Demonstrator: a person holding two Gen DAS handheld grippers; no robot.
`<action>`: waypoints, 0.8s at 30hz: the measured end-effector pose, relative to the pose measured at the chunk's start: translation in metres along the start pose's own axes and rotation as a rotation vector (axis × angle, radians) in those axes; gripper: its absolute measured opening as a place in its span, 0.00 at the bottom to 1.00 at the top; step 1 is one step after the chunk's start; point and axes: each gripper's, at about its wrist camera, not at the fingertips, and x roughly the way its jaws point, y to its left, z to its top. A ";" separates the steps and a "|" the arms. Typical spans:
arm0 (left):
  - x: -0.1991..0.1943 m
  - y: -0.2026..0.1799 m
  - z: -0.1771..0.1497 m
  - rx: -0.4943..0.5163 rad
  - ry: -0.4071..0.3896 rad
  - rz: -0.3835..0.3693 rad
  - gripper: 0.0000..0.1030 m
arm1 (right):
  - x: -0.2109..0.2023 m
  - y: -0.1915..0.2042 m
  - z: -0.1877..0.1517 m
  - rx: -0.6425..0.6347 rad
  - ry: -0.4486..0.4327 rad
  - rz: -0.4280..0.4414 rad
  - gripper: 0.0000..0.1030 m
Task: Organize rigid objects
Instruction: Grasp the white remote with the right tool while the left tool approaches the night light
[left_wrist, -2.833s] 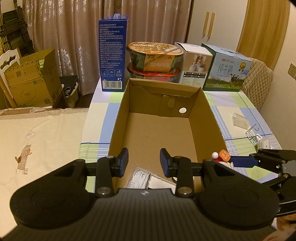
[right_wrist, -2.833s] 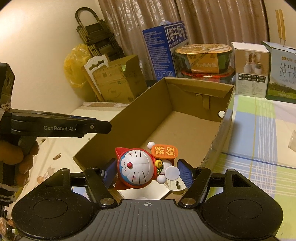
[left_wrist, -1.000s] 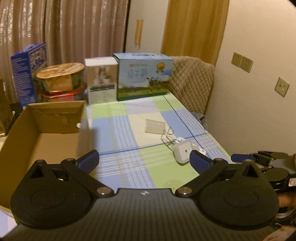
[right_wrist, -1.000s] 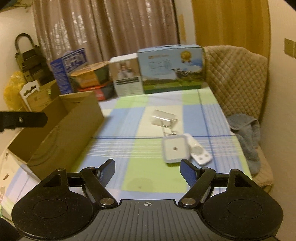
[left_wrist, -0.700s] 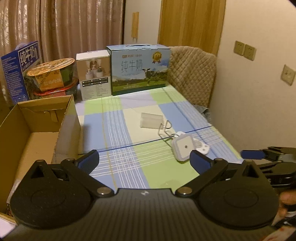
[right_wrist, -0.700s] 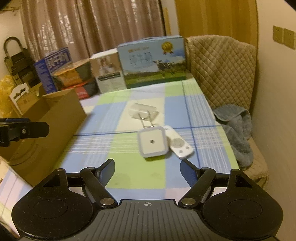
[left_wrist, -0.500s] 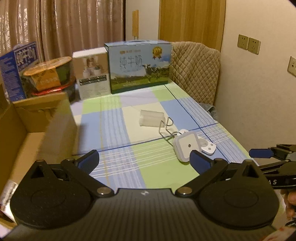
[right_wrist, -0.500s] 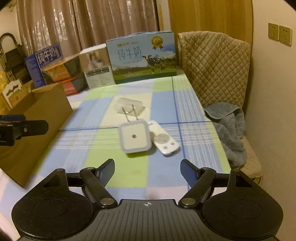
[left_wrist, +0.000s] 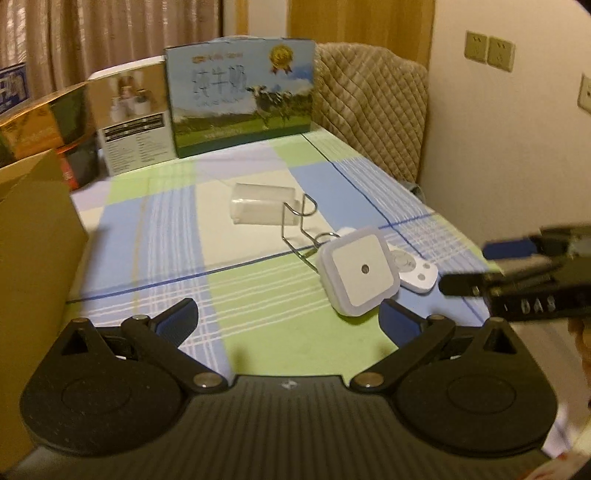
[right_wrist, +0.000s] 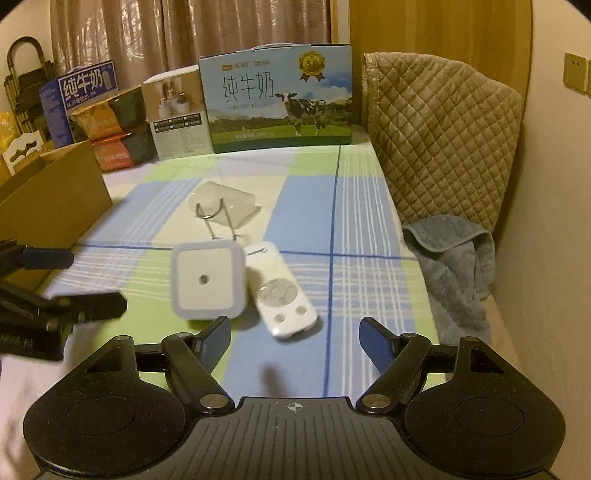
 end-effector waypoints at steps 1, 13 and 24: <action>0.004 -0.001 0.001 0.011 0.001 0.001 0.99 | 0.007 -0.003 0.001 -0.011 0.004 0.004 0.68; 0.029 0.019 0.011 0.005 0.032 -0.022 0.99 | 0.060 -0.006 0.009 -0.053 0.061 0.035 0.58; 0.028 0.035 0.015 -0.048 0.040 -0.066 0.99 | 0.065 0.034 0.008 -0.160 0.078 0.103 0.57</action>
